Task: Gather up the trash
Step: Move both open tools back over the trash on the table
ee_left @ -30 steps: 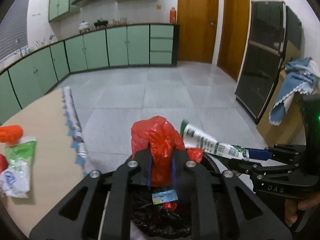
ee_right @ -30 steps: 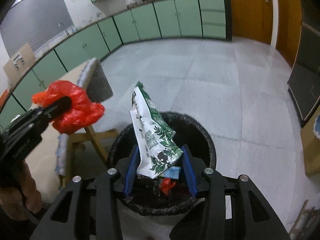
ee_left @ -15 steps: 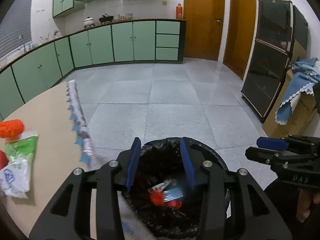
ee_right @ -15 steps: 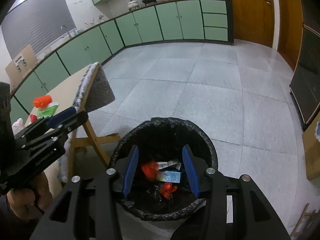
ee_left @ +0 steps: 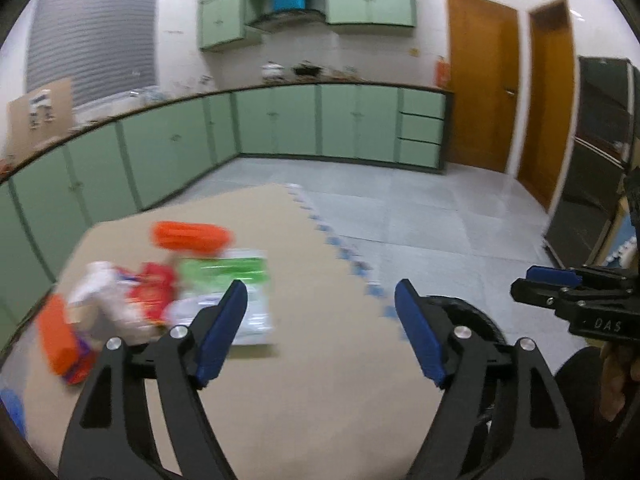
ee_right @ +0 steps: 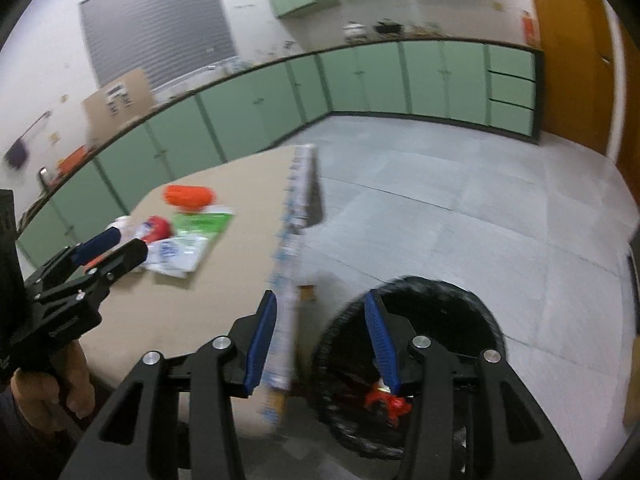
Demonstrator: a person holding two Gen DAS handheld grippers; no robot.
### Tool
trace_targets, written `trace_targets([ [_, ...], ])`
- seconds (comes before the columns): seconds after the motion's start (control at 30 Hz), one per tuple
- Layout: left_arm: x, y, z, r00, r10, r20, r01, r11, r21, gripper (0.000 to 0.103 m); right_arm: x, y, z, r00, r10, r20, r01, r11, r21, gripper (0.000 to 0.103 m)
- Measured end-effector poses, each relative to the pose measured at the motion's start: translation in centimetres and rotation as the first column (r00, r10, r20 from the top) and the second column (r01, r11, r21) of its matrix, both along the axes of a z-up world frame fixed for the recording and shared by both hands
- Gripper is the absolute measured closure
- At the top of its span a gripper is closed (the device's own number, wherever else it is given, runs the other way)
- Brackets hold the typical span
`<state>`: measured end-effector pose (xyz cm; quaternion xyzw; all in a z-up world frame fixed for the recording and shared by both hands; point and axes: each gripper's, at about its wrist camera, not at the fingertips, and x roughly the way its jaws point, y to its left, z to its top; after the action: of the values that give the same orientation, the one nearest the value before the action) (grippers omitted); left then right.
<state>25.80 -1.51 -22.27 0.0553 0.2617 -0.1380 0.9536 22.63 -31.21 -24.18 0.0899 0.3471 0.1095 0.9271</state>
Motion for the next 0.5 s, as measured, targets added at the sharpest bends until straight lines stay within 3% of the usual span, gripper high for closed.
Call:
trace_targets([
  [0.2, -2.6, 7.7, 1.6, 0.984, 0.168, 0.063, -0.17, 0.985, 0.021, 0.024, 1.0, 6.8, 1.7, 0.99, 0.139, 0.039, -0.138, 0.99, -0.009, 0.057],
  [0.5, -3.8, 16.7, 1.5, 0.935, 0.347, 0.065, -0.349, 0.937, 0.014, 0.024, 2.6, 16.4, 3.3, 0.949, 0.303, 0.084, -0.3, 0.953, -0.051, 0.057],
])
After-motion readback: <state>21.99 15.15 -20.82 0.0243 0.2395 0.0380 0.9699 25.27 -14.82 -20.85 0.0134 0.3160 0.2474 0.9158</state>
